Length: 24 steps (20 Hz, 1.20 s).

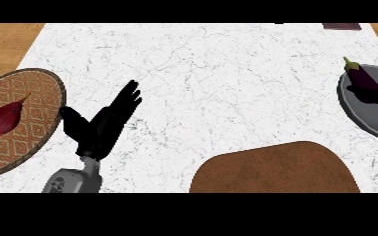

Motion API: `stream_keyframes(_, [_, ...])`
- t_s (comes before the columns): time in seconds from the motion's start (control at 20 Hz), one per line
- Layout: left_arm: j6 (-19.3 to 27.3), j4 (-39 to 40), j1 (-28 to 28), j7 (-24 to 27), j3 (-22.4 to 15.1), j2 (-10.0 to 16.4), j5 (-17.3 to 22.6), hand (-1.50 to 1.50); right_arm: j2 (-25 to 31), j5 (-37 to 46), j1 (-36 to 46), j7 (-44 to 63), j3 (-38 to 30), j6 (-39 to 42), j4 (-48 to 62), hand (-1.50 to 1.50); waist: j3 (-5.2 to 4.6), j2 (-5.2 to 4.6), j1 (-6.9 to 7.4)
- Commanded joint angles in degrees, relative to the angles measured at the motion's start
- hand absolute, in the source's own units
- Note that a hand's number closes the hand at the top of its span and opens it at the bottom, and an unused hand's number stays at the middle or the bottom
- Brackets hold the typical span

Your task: Pick the eggplant from the cutting board and place it in the pan

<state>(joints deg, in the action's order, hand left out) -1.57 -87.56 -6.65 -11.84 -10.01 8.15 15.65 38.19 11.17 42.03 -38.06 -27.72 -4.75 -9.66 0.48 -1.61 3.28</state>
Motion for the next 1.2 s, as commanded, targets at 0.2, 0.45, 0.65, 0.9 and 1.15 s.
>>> stream_keyframes(0.2, [0.92,-2.02,1.59,0.52,-1.49,-1.39,-1.1,0.0,6.32,-2.3,-5.23,-3.34,-1.9,19.6,2.89,-1.5,0.11,0.03,-0.15])
stream_keyframes(0.45, [0.54,-3.43,3.28,-0.82,-0.72,0.15,-0.76,0.0,9.47,-1.93,-11.22,-9.64,-1.39,29.83,2.79,-1.5,0.17,0.32,-0.62])
stream_keyframes(0.65, [-0.18,-2.07,1.08,-1.08,1.35,0.84,0.34,0.0,11.81,-2.68,-12.9,-10.59,-2.01,34.69,2.51,-1.5,0.09,0.42,-1.22])
stream_keyframes(0.9, [-0.2,-0.05,1.62,0.55,0.92,0.07,-0.48,0.0,12.52,-2.42,-15.87,-13.03,-1.45,37.33,0.82,-1.5,0.14,0.37,-1.65])
stream_keyframes(1.15, [-0.74,-1.53,3.11,0.55,1.5,0.38,0.41,0.0,14.36,-2.11,-17.95,-13.92,-0.76,39.51,-0.63,-1.5,0.09,0.77,-1.49])
